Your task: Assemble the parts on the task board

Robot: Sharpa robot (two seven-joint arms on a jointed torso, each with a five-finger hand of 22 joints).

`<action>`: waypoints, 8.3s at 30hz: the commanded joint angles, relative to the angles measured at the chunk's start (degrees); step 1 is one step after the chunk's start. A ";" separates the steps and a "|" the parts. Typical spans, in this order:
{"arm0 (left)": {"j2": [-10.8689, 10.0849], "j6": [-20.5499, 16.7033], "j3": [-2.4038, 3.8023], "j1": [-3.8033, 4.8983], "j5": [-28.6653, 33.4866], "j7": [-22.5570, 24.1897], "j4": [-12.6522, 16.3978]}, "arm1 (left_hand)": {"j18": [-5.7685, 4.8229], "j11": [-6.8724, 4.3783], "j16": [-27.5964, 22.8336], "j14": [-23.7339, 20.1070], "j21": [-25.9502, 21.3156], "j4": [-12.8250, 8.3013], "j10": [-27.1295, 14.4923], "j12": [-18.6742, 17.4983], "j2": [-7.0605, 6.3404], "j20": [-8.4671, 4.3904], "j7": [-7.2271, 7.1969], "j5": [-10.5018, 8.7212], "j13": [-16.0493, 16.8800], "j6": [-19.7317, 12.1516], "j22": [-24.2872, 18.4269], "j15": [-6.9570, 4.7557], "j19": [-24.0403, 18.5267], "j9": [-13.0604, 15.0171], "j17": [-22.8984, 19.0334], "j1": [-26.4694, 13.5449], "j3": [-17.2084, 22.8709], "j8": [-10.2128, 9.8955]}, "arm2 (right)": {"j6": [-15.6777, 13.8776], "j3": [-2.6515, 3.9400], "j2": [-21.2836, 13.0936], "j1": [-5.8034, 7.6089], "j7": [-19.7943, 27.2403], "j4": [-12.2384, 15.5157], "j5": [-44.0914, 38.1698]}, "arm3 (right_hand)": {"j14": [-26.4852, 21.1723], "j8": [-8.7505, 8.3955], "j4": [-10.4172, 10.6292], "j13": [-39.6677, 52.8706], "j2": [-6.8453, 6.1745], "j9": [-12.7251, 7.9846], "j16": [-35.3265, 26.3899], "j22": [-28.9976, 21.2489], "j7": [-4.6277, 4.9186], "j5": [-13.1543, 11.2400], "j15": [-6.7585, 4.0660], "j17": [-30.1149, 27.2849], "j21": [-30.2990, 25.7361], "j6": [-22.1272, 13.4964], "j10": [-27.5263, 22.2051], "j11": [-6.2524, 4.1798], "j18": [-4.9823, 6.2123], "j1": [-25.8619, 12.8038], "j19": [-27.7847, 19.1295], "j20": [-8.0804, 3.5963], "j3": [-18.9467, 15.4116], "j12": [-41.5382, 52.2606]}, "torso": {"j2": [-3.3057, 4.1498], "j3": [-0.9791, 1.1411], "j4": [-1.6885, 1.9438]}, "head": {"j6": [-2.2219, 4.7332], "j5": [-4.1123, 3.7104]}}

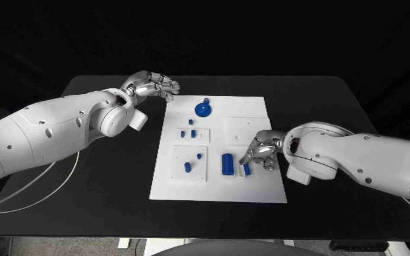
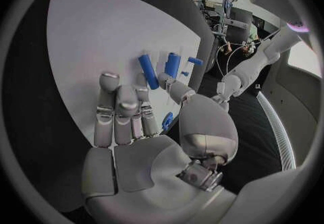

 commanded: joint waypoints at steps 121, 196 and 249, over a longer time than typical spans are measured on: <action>-0.09 0.81 0.00 0.04 0.11 0.06 0.17 | 1.21 -0.17 -0.59 0.15 -0.56 0.50 -0.31 0.33 -0.12 0.19 0.57 -0.18 0.09 -0.36 0.33 0.12 0.31 -0.44 0.38 -0.32 0.21 0.66 | 12.29 -0.18 -1.62 -0.76 3.50 0.23 -12.98 | -1.18 1.03 -4.47 1.01 1.25 -1.10 -0.85 0.69 0.21 -5.56 -0.39 0.68 -1.23 -1.40 -1.20 -0.23 0.66 0.49 -1.87 -0.55 -14.33 -0.87 | 0.01 -0.04 0.05 | -0.35 -0.16; -0.20 0.72 -0.03 0.05 -0.06 -0.36 0.20 | 1.22 -0.18 -0.68 0.22 -0.68 0.44 -0.29 0.34 -0.03 0.19 0.57 -0.17 0.11 -0.40 0.48 0.10 0.39 -0.62 0.56 -0.07 0.27 0.84 | 2.09 -0.07 -2.30 0.40 -0.03 -0.10 9.53 | 0.05 3.18 -2.96 0.64 5.78 -1.36 -0.33 1.09 -0.88 -5.58 -0.99 0.64 0.19 2.88 1.41 -1.21 0.66 3.12 -0.73 0.39 1.31 -0.84 | -0.01 -0.05 0.04 | -0.63 0.08; -0.50 0.72 -0.05 0.08 -0.07 -1.00 0.48 | 1.20 -0.18 -0.77 0.23 -0.78 0.61 -0.28 0.34 -0.03 0.20 0.57 -0.22 0.13 -0.41 0.58 0.12 0.43 -0.76 0.68 -0.21 0.20 0.97 | 0.90 -0.15 1.39 0.39 -3.73 -1.66 6.53 | 0.13 3.19 -2.39 0.70 4.21 -1.56 -0.21 1.00 -0.89 -5.58 -1.10 0.60 0.55 2.75 1.53 -1.24 0.66 -0.19 -0.60 0.24 0.70 -1.06 | 0.02 -0.04 0.05 | -0.82 0.42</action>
